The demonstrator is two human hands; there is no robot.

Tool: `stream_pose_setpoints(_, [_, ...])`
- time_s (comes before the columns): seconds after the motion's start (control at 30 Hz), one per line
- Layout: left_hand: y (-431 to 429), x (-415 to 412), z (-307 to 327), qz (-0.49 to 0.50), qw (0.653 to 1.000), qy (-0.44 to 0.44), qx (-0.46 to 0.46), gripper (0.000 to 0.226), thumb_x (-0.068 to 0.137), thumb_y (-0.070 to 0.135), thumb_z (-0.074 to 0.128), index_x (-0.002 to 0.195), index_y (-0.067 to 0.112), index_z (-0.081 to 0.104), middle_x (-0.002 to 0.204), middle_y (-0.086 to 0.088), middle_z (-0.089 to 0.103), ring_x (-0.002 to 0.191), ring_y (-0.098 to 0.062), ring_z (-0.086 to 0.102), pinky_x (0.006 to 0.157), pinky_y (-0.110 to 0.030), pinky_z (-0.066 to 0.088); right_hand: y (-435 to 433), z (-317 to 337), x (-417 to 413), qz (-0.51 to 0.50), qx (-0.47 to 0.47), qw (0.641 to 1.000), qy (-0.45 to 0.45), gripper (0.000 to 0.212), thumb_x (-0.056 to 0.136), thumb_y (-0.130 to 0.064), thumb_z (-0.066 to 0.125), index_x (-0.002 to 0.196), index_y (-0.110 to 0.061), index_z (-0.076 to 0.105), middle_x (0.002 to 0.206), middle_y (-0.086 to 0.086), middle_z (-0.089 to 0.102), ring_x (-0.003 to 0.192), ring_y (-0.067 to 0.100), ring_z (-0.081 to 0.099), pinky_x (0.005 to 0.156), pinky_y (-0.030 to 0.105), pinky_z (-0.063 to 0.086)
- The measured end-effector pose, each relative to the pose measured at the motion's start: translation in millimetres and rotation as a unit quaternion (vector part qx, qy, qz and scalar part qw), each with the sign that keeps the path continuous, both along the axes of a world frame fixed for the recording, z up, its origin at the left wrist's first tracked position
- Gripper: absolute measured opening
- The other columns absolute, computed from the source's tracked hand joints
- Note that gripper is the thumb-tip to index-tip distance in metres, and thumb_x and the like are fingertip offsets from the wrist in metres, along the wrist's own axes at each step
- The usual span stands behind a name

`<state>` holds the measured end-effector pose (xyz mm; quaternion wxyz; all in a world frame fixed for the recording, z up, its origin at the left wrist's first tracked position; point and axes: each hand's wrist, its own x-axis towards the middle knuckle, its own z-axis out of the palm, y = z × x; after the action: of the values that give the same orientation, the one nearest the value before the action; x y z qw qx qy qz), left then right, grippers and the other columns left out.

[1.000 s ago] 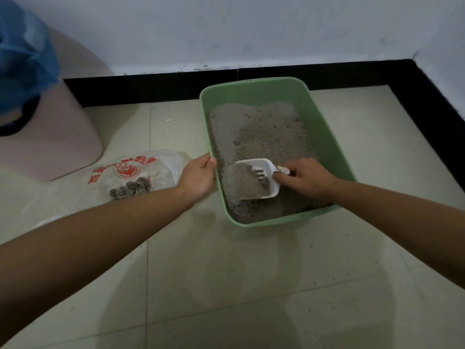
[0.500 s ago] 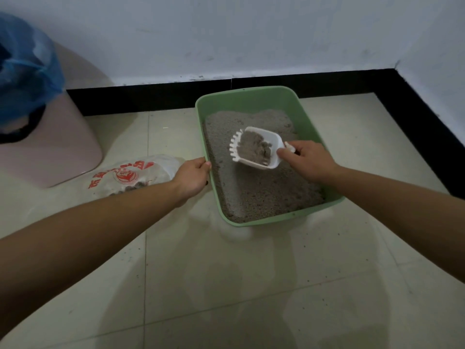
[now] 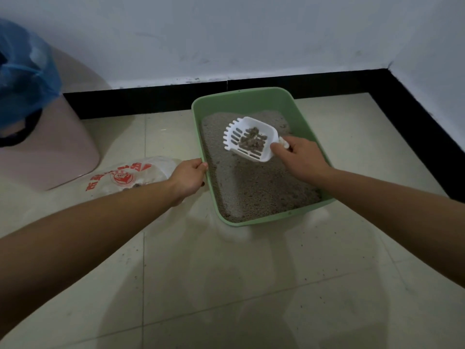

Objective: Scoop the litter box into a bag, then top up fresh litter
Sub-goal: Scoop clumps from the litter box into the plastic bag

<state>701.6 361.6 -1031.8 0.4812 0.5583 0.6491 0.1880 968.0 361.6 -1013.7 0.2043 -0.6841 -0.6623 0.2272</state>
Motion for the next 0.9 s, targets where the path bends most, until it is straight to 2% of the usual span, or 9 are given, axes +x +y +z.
stream_pose_setpoints(0.13, [1, -2, -2, -0.004, 1.000, -0.006, 0.002, 0.016, 0.105, 0.026, 0.037, 0.094, 0.019, 0.047, 0.103, -0.007, 0.047, 0.091, -0.025, 0.057, 0.056, -0.021, 0.043, 0, 0, 1, 0.010, -0.009, 0.999, -0.031, 0.035, 0.099, -0.045, 0.048, 0.084, -0.019, 0.066, 0.064, -0.004, 0.058, 0.056, 0.012, 0.050, 0.056, 0.025, 0.040])
stream_pose_setpoints(0.3, [0, -1, -3, 0.000, 1.000, -0.003, 0.008, 0.030, 0.105, 0.027, 0.037, 0.076, 0.030, 0.042, 0.103, -0.006, 0.047, 0.091, -0.025, 0.057, 0.057, -0.021, 0.043, 1, -4, 0, 0.004, -0.014, 0.999, -0.039, 0.036, 0.099, -0.048, 0.047, 0.082, -0.021, 0.064, 0.066, -0.004, 0.059, 0.057, 0.012, 0.050, 0.054, 0.024, 0.038])
stream_pose_setpoints(0.43, [3, -3, -3, -0.010, 1.000, 0.002, 0.004, 0.031, 0.105, 0.027, 0.037, 0.074, 0.030, 0.041, 0.102, -0.006, 0.046, 0.087, -0.024, 0.058, 0.058, -0.024, 0.044, 3, -6, 0, 0.014, -0.014, 0.999, -0.039, 0.036, 0.098, -0.049, 0.047, 0.086, -0.021, 0.065, 0.067, -0.004, 0.061, 0.057, 0.013, 0.052, 0.057, 0.026, 0.042])
stream_pose_setpoints(0.5, [6, -3, -3, -0.005, 1.000, -0.005, -0.006, 0.023, 0.104, 0.026, 0.037, 0.086, 0.027, 0.051, 0.104, -0.005, 0.048, 0.083, -0.021, 0.060, 0.061, -0.027, 0.043, 5, -5, -2, 0.015, -0.009, 0.999, -0.041, 0.036, 0.099, -0.049, 0.047, 0.084, -0.022, 0.064, 0.067, -0.004, 0.060, 0.057, 0.013, 0.051, 0.057, 0.026, 0.041])
stream_pose_setpoints(0.53, [6, -4, -1, 0.000, 1.000, -0.010, -0.011, 0.020, 0.104, 0.025, 0.038, 0.100, 0.022, 0.056, 0.107, -0.004, 0.051, 0.081, -0.018, 0.060, 0.062, -0.027, 0.042, 6, -3, -4, 0.014, -0.008, 0.999, -0.044, 0.036, 0.099, -0.050, 0.046, 0.085, -0.021, 0.064, 0.067, -0.003, 0.061, 0.057, 0.013, 0.052, 0.057, 0.027, 0.042])
stream_pose_setpoints(0.63, [11, -14, 2, 0.004, 1.000, 0.001, -0.007, 0.033, 0.103, 0.021, 0.038, 0.129, 0.010, 0.055, 0.117, -0.005, 0.059, 0.080, -0.013, 0.059, 0.062, -0.026, 0.044, 11, 2, -13, 0.014, 0.000, 0.999, -0.043, 0.036, 0.099, -0.049, 0.046, 0.087, -0.021, 0.066, 0.066, -0.004, 0.060, 0.057, 0.014, 0.051, 0.058, 0.027, 0.043])
stream_pose_setpoints(0.7, [15, -31, 6, 0.003, 1.000, 0.022, 0.022, 0.034, 0.102, 0.020, 0.040, 0.132, 0.012, 0.055, 0.120, -0.003, 0.061, 0.086, -0.013, 0.061, 0.065, -0.022, 0.046, 14, 6, -24, 0.017, 0.008, 0.999, -0.043, 0.035, 0.099, -0.048, 0.047, 0.090, -0.022, 0.067, 0.065, -0.005, 0.059, 0.058, 0.013, 0.052, 0.056, 0.026, 0.041])
stream_pose_setpoints(0.83, [21, -82, 10, 0.018, 0.982, 0.143, 0.123, 0.032, 0.099, 0.020, 0.045, 0.127, 0.016, 0.059, 0.128, -0.004, 0.061, 0.113, -0.024, 0.059, 0.099, -0.035, 0.046, 20, 14, -62, 0.040, 0.021, 0.998, -0.041, 0.036, 0.098, -0.048, 0.046, 0.096, -0.022, 0.070, 0.064, -0.006, 0.060, 0.057, 0.012, 0.053, 0.054, 0.025, 0.037])
stream_pose_setpoints(0.9, [18, -112, 12, 0.029, 0.965, 0.210, 0.154, 0.033, 0.097, 0.020, 0.046, 0.128, 0.016, 0.058, 0.129, -0.005, 0.060, 0.112, -0.025, 0.059, 0.097, -0.038, 0.047, 22, 20, -90, 0.059, 0.014, 0.997, -0.046, 0.036, 0.097, -0.049, 0.046, 0.088, -0.021, 0.068, 0.064, -0.003, 0.060, 0.058, 0.017, 0.055, 0.054, 0.026, 0.037])
